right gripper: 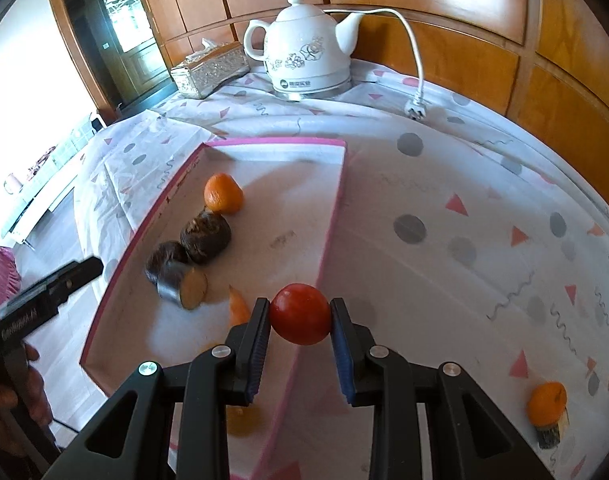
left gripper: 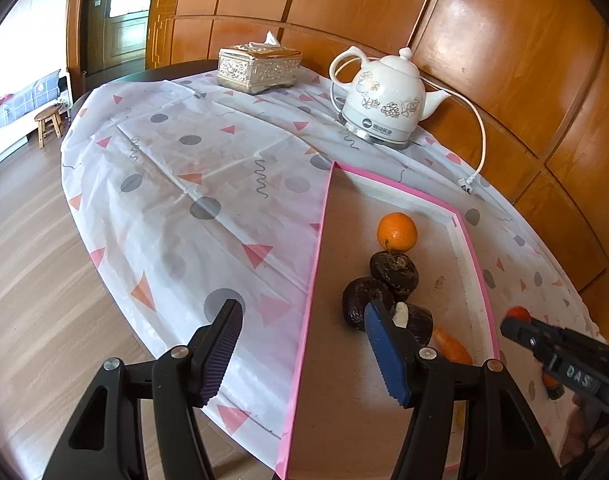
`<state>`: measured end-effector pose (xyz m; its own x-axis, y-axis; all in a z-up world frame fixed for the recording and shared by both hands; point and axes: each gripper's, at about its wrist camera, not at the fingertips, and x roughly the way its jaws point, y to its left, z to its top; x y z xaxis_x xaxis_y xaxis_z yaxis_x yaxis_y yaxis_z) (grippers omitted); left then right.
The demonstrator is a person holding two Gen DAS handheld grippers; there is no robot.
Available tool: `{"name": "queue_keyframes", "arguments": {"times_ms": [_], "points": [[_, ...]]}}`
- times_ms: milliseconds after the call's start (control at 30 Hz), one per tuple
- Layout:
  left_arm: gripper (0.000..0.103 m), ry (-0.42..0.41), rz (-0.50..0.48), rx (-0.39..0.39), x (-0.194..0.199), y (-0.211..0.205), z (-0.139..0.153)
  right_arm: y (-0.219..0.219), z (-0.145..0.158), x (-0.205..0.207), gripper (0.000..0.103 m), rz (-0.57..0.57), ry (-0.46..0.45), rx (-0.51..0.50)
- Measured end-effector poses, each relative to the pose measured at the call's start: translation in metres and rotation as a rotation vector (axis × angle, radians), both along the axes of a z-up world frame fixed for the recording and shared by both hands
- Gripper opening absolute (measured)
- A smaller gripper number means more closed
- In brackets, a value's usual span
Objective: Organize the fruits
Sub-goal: 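Carry the red tomato into the pink tray and open the right gripper, then move the left gripper from the tray toward the orange on the cloth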
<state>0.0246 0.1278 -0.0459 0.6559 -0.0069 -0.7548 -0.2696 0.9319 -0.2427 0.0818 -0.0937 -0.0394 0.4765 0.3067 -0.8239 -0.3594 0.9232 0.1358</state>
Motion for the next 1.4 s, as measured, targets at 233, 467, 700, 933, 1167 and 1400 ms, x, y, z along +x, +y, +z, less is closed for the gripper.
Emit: {"name": "queue_keyframes", "arguments": {"times_ms": [233, 467, 700, 933, 1167, 1400], "points": [[0.064, 0.005, 0.000, -0.001, -0.001, 0.002, -0.001, 0.032, -0.007, 0.020, 0.030, 0.035, 0.016, -0.016], [0.064, 0.004, 0.007, -0.008, -0.001, 0.005, -0.001, 0.039, -0.012, 0.018, 0.037, 0.035, 0.035, -0.017], [0.064, -0.015, 0.000, -0.008, -0.003, 0.001, 0.005, 0.018, -0.001, -0.001, 0.037, -0.018, -0.001, -0.007], [0.064, -0.045, -0.017, -0.004, -0.008, -0.006, 0.015, -0.012, 0.008, -0.027, 0.042, -0.091, -0.054, -0.049], [0.064, -0.062, -0.034, 0.003, -0.012, -0.013, 0.021, -0.051, 0.012, -0.044, 0.043, -0.176, -0.078, -0.081], [0.066, -0.079, -0.048, 0.005, -0.017, -0.020, 0.025, -0.093, 0.015, -0.055, 0.043, -0.275, -0.092, -0.111]]}}
